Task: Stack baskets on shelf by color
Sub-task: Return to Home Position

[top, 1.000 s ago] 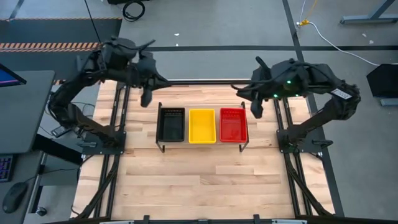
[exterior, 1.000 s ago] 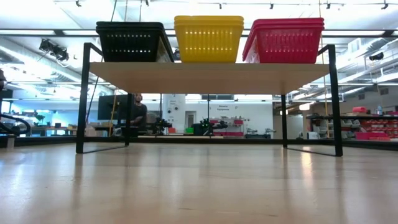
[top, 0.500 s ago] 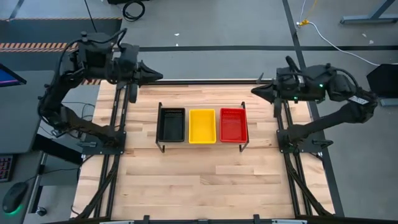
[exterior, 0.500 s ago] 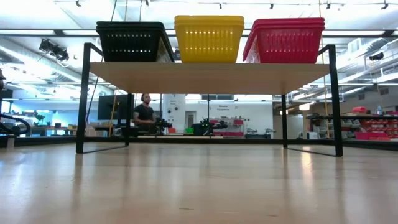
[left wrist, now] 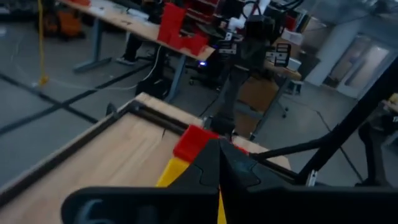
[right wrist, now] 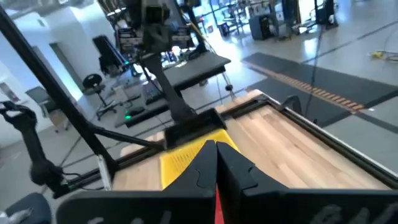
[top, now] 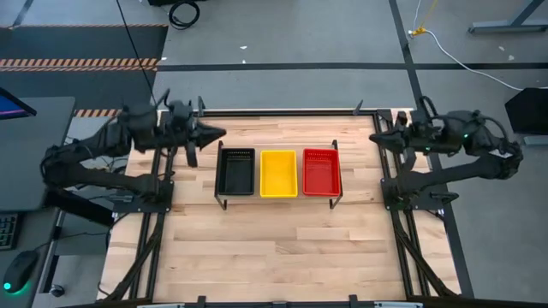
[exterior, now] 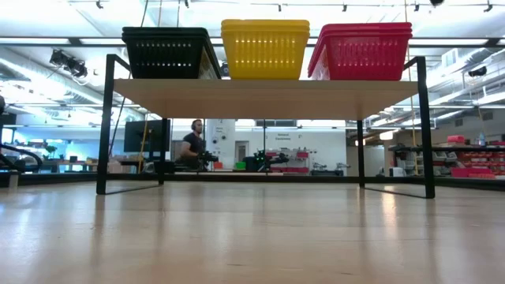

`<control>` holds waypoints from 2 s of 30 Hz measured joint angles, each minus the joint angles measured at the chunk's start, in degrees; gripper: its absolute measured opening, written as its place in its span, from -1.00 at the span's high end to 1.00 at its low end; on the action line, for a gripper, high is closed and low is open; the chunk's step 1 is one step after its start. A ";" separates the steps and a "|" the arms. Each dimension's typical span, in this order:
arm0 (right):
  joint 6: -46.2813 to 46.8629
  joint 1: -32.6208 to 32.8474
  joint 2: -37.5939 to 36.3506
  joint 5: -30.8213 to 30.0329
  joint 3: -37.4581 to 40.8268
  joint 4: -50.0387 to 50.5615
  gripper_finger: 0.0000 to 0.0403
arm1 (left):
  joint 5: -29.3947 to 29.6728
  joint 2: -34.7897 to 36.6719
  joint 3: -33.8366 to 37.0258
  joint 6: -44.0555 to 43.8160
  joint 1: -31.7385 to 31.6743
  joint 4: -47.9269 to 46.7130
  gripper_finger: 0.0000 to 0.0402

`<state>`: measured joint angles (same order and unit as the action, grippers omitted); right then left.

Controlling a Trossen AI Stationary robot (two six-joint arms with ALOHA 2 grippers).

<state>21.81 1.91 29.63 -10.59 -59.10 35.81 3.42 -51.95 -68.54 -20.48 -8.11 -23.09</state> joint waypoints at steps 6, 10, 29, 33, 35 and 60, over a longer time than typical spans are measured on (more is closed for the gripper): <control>-0.32 0.00 -6.67 4.03 10.91 1.09 0.98 | 8.58 8.66 10.88 -6.06 4.63 1.30 1.00; 0.68 0.00 -8.76 7.58 17.83 -0.98 0.98 | 12.38 13.10 15.94 -6.89 6.88 2.18 1.00; 5.15 0.00 -29.09 -4.72 32.01 -17.57 0.98 | 14.98 22.79 34.40 -12.34 9.02 8.81 1.00; 6.63 0.00 -28.83 -2.25 33.96 -18.71 0.98 | 15.97 24.35 39.17 -13.22 9.00 14.49 1.00; 6.59 0.00 -28.39 -1.07 34.88 -20.57 0.98 | 16.03 24.87 41.69 -11.40 8.98 20.28 1.00; 3.51 0.00 -29.27 2.80 55.41 -35.76 0.98 | 16.37 25.02 68.05 0.49 10.05 54.90 1.00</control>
<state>25.32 1.91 0.36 -7.79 -3.69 0.05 19.79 -26.93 -0.49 -20.00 1.94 31.81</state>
